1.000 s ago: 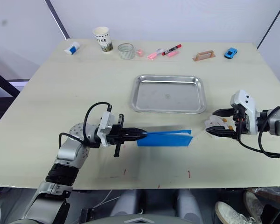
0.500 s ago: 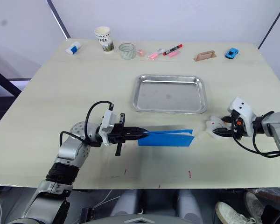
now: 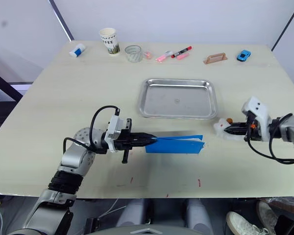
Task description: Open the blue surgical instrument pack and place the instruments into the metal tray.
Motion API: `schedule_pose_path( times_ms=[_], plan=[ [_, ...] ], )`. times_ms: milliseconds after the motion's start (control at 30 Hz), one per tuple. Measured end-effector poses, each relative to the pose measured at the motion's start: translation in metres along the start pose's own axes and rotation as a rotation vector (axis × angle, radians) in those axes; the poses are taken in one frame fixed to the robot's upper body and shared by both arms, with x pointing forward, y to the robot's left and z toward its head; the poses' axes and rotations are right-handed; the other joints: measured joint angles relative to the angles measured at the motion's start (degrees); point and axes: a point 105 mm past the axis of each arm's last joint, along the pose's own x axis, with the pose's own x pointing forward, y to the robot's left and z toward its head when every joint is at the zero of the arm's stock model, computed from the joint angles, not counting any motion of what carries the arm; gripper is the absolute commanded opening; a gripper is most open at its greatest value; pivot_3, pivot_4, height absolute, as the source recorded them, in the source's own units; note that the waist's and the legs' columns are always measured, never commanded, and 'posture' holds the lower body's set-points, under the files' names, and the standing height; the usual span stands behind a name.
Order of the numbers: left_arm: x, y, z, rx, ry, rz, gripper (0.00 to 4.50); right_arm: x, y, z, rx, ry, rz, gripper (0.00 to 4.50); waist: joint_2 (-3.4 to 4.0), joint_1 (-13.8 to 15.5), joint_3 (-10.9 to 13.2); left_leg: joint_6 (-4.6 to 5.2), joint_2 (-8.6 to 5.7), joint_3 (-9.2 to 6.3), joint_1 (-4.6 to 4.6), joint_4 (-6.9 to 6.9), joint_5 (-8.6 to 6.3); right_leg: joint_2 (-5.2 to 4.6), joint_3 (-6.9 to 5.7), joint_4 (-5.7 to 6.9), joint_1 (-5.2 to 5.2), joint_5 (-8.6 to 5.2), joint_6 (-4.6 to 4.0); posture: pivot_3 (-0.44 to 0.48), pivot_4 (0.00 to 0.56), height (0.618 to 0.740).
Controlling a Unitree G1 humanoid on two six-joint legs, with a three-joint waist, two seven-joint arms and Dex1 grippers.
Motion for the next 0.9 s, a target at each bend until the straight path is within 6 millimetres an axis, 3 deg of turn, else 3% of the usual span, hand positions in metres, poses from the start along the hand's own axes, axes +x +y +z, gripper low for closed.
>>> schedule_pose_path(
  times_ms=[100, 400, 733, 900],
  plan=[
    [0.001, 0.0, 0.001, 0.005, 0.003, 0.003, 0.0, -0.006, 0.013, 0.02, 0.026, -0.085, 0.048, 0.08, -0.01, 0.0, 0.0, 0.0, 0.0, 0.0, 0.0, 0.0, 0.0, 0.0, -0.03, -0.01, 0.02, 0.0, 0.0, 0.0, 0.15, 0.74],
    [0.002, 0.001, 0.001, 0.011, 0.011, -0.005, 0.0, -0.007, 0.028, 0.048, 0.085, -0.202, 0.125, 0.08, 0.0, 0.0, 0.0, 0.0, 0.0, 0.01, 0.0, 0.0, 0.0, 0.0, -0.03, -0.01, 0.02, 0.0, 0.0, 0.0, 0.15, 0.74],
    [0.002, 0.003, 0.0, 0.016, 0.027, -0.011, 0.0, 0.041, 0.049, 0.092, 0.011, -0.334, 0.229, 0.08, 0.01, 0.01, 0.01, 0.0, 0.01, 0.0, -0.04, -0.01, 0.0, 0.01, -0.04, 0.0, -0.02, 0.0, -0.01, 0.0, 0.15, 0.74],
    [0.002, 0.002, -0.001, 0.015, 0.033, -0.003, 0.0, 0.066, 0.064, 0.092, 0.01, -0.324, 0.278, 0.08, 0.0, -0.09, 0.0, 0.0, 0.01, 0.0, -0.05, 0.0, 0.0, 0.01, -0.05, 0.01, -0.02, 0.0, -0.01, 0.0, 0.15, 0.74]
  ],
)
